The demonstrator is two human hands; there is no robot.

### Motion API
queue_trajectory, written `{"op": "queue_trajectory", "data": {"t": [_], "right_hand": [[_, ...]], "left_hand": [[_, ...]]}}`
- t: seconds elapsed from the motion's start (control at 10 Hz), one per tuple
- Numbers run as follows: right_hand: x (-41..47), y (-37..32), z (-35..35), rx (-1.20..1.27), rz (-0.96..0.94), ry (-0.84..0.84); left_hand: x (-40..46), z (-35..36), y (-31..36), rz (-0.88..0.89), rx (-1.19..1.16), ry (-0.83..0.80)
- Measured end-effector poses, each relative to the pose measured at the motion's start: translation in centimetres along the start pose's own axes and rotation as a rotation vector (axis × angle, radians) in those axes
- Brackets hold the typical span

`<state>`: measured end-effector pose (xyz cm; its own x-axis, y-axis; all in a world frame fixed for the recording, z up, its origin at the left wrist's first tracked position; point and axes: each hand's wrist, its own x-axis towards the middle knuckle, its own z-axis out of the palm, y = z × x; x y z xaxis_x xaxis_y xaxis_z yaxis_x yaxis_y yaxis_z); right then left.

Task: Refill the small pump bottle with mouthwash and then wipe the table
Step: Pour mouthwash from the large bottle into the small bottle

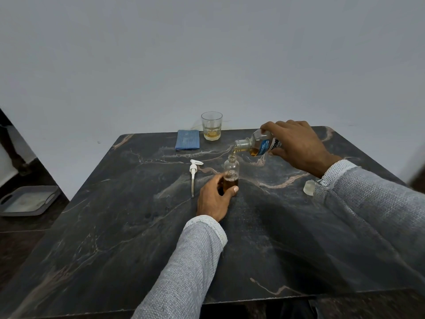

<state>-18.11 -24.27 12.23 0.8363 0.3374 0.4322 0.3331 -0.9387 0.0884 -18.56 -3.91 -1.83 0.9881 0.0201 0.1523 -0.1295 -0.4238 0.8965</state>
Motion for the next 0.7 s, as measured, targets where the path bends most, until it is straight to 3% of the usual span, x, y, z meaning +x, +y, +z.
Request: {"op": "queue_trajectory", "data": {"t": [0.7], "right_hand": [[0.02,0.08,-0.06,-0.007,-0.021,0.023]], "left_hand": [[0.03,-0.03,0.06,-0.006,0.018,0.005]]}}
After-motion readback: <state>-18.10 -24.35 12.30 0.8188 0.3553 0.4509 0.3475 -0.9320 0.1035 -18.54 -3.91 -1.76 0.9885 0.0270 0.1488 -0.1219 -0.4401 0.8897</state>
